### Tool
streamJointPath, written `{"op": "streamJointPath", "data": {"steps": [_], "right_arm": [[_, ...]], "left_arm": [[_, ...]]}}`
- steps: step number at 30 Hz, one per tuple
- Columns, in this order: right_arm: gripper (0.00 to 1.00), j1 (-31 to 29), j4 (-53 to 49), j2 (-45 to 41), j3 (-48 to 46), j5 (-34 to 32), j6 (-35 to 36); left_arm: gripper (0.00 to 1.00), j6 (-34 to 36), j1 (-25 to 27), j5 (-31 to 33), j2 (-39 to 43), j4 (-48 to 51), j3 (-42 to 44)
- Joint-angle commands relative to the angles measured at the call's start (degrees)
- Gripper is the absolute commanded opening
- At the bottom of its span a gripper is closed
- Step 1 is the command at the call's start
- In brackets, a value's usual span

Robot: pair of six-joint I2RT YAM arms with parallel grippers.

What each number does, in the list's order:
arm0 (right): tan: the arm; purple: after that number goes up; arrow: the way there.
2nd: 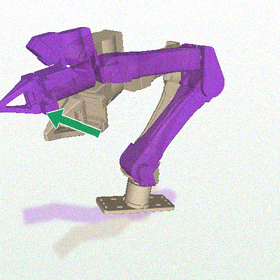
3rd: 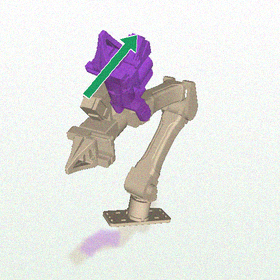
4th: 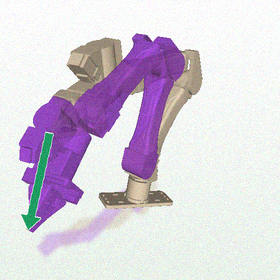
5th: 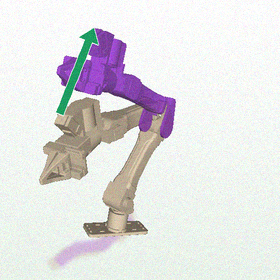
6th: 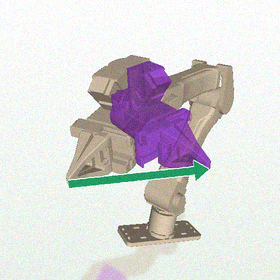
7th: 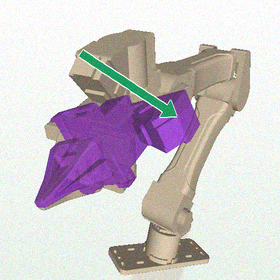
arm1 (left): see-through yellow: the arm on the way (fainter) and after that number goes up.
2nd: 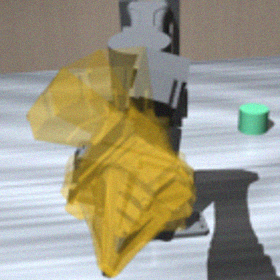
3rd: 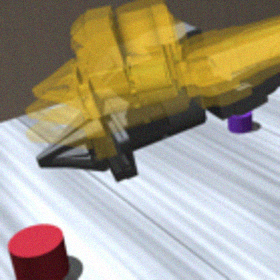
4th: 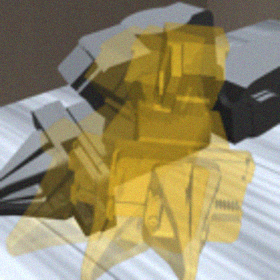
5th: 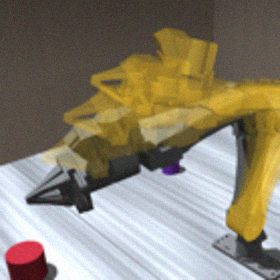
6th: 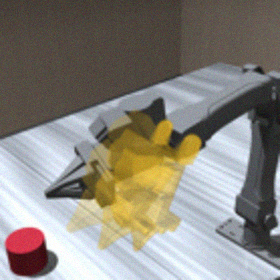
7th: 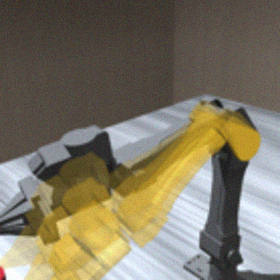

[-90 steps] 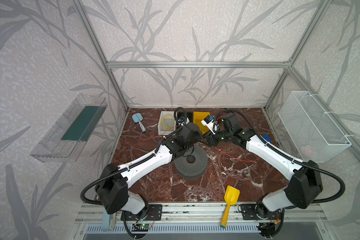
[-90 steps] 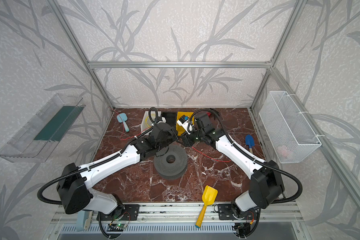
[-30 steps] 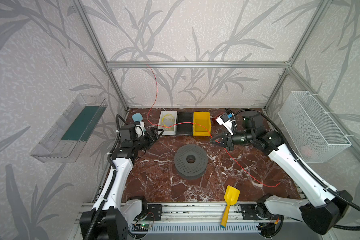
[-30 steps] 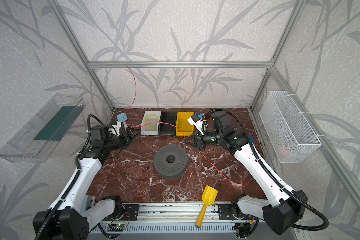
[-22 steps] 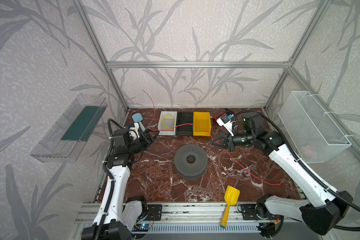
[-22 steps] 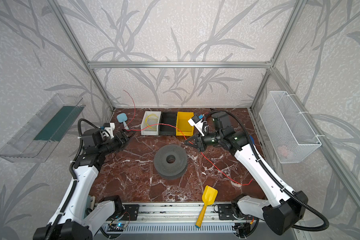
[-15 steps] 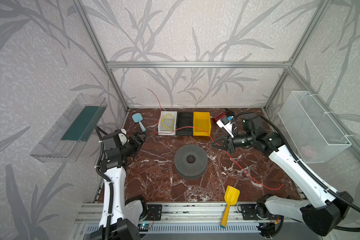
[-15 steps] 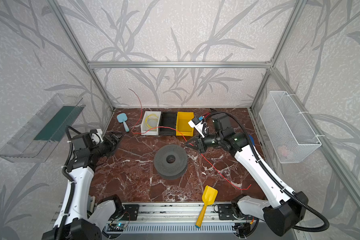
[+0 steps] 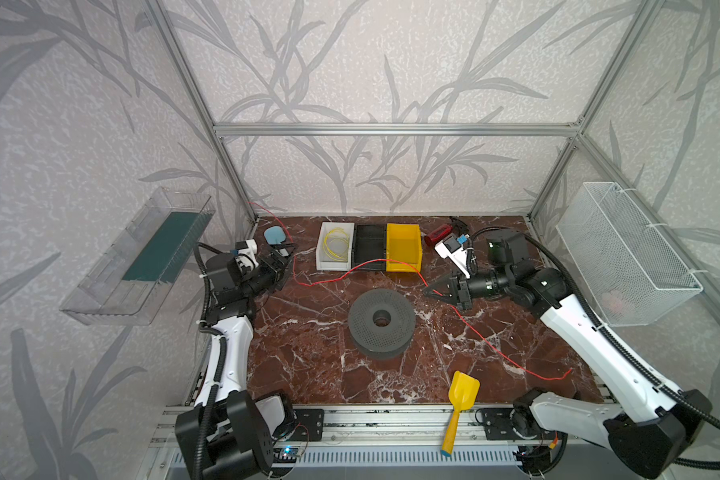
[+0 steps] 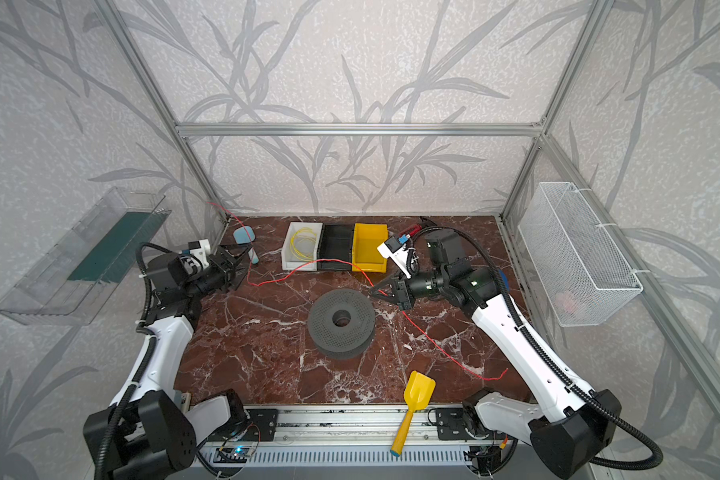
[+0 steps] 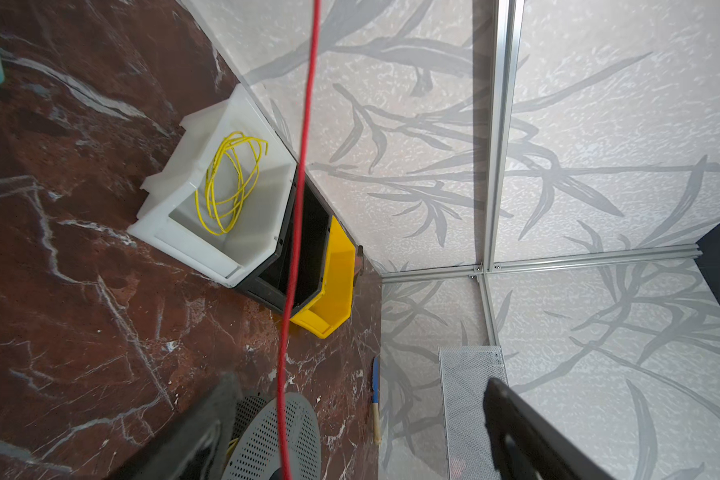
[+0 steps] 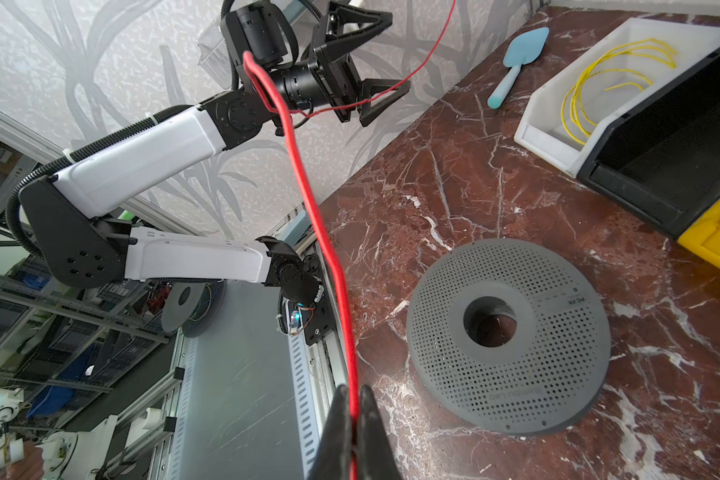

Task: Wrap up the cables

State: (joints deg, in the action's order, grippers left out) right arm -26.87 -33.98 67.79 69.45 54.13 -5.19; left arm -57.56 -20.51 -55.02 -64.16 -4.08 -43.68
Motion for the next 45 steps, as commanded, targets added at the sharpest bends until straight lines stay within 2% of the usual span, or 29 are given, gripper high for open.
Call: {"op": "streamJointPath", "data": {"steps": [1,5,12,15,19,21,25,28,29,33,37,40,42,44,45], "right_arm": [[0.0,-0.1,1.5,-1.5,0.2,2.5,-0.7],[0.0,-0.1,1.3,-2.1,0.3,3.0,-1.2],[0.0,-0.3,1.1,-2.3,-0.2,3.8,-1.2],[0.0,-0.4,1.1,-2.5,-0.7,3.6,-1.1],[0.0,-0.7,1.1,-2.3,-0.6,4.1,-1.1],[0.0,-0.8,1.1,-2.4,-0.5,4.7,-1.0],[0.0,-1.0,0.3,-3.1,-0.2,5.3,-0.5],[0.0,-1.0,-0.2,-3.9,-0.4,5.1,-0.4],[0.0,-1.1,-0.2,-4.2,-0.6,5.0,-0.4],[0.0,-1.1,-0.6,-4.9,-1.1,4.9,-0.3],[0.0,-1.1,-2.0,-5.2,-1.3,2.9,1.2],[0.0,-1.0,-3.1,-4.7,-2.0,-2.1,2.8],[0.0,-1.0,-3.9,-3.0,-1.9,-7.2,3.6],[0.0,-1.1,-4.8,-0.8,-1.5,-12.7,4.1],[0.0,-1.3,-5.4,0.7,-1.1,-16.3,4.6]], "left_arm": [[0.91,0.3,0.6,-1.6,0.5,-1.9,1.4],[0.87,-1.0,0.9,-1.2,-0.8,-5.5,2.6],[0.86,-7.5,3.4,-2.1,-4.5,-17.9,2.4],[0.86,-7.7,4.7,-2.5,-5.5,-18.8,1.3],[0.85,-4.4,6.2,-1.7,-6.2,-14.9,0.2],[0.82,-3.9,6.4,-1.3,-6.5,-14.5,0.1],[0.68,-3.8,6.4,-0.2,-7.4,-15.3,0.2],[0.4,-5.4,6.4,0.0,-8.3,-17.8,0.1],[0.34,-6.1,6.4,0.0,-8.7,-18.8,0.0],[0.2,-8.5,6.4,0.0,-9.6,-22.1,-0.3],[0.0,-9.0,6.4,0.5,-9.3,-22.4,-0.6],[0.0,-7.0,6.3,1.8,-7.5,-18.8,-1.2],[0.0,-3.2,6.3,4.3,-5.0,-12.6,-2.4],[0.0,2.8,6.3,9.9,-1.7,-2.4,-4.6],[0.0,7.0,6.5,15.2,0.4,5.2,-6.4]]}}
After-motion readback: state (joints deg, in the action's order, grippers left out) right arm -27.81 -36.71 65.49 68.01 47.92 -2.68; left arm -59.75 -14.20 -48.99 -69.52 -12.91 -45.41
